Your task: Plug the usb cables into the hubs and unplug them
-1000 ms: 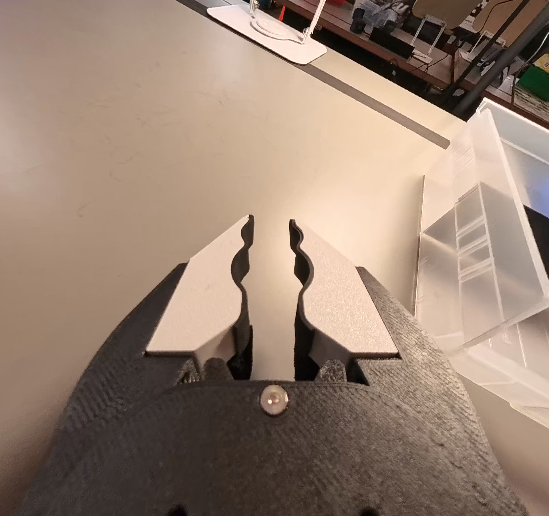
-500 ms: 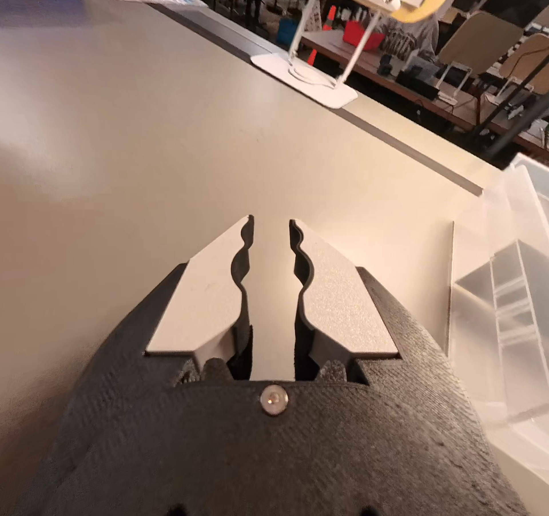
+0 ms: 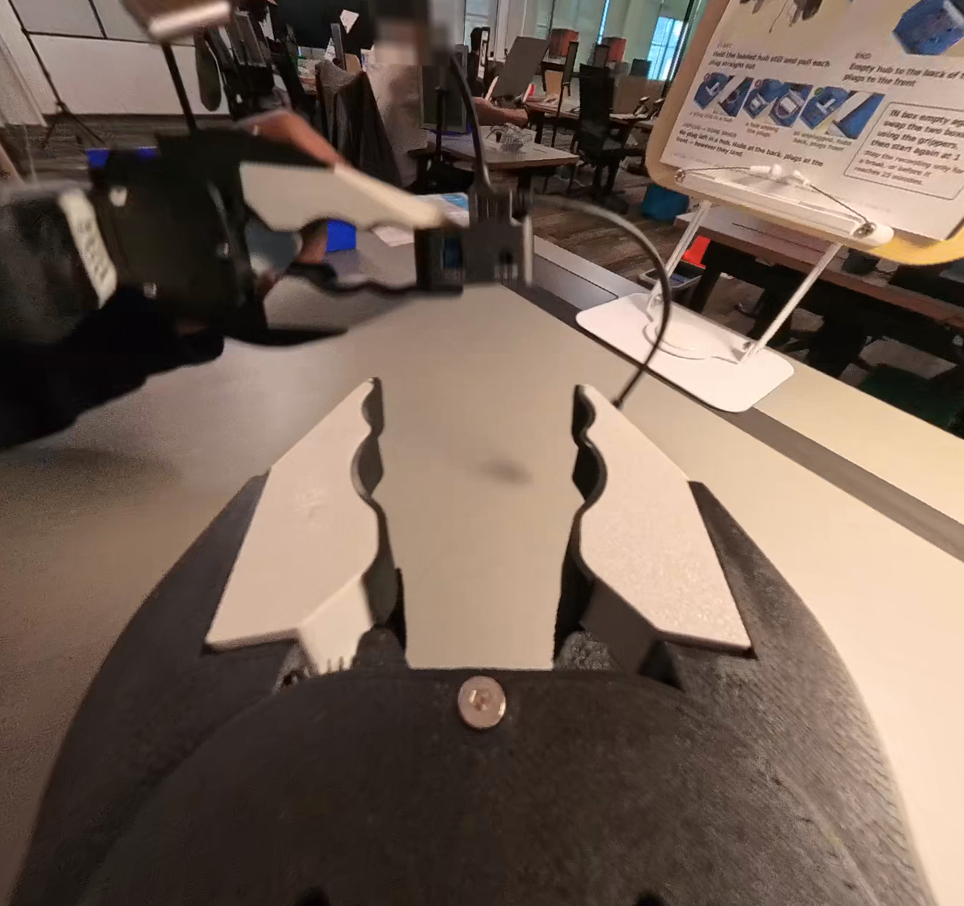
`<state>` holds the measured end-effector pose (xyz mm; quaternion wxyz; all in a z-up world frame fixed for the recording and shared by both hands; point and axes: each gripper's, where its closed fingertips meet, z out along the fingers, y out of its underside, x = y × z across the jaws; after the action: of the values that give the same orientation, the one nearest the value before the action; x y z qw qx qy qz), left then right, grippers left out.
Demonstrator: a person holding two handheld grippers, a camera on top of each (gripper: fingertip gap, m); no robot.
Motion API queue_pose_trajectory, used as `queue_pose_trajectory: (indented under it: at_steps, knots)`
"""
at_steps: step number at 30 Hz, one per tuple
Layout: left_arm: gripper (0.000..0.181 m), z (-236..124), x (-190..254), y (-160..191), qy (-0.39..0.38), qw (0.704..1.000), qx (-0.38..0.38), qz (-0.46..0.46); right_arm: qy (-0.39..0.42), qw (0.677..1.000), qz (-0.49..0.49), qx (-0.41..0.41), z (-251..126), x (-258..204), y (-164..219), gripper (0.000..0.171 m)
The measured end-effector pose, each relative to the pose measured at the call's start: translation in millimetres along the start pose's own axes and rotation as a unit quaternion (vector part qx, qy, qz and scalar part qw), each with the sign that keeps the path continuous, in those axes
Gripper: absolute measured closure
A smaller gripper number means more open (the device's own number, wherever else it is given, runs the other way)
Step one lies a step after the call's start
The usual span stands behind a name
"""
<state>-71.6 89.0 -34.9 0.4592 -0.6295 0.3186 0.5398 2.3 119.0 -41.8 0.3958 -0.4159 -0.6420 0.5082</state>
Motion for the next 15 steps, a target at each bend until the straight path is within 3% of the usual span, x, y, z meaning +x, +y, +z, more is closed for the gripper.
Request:
queue_pose_trajectory:
  at_steps: [4, 8, 10, 15]
  knots:
    - [0.151, 21, 32, -6, 0.006, 1.0, 0.011, 0.015, -0.022, 0.999, 0.021, -0.02, 38, 18, 7, 0.089]
    - [0.151, 27, 67, -2, 0.02, 0.999, 0.015, 0.027, -0.018, 0.996, -0.009, -0.082, 66, 22, 45, 0.1]
    - [0.152, 27, 76, -1, 0.026, 0.998, 0.009, 0.049, -0.015, 0.995, -0.03, -0.094, 73, 20, 59, 0.111]
    - [0.149, 29, 83, -4, 0.037, 0.999, 0.024, 0.03, 0.003, 0.996, -0.042, -0.077, 69, 21, 64, 0.111]
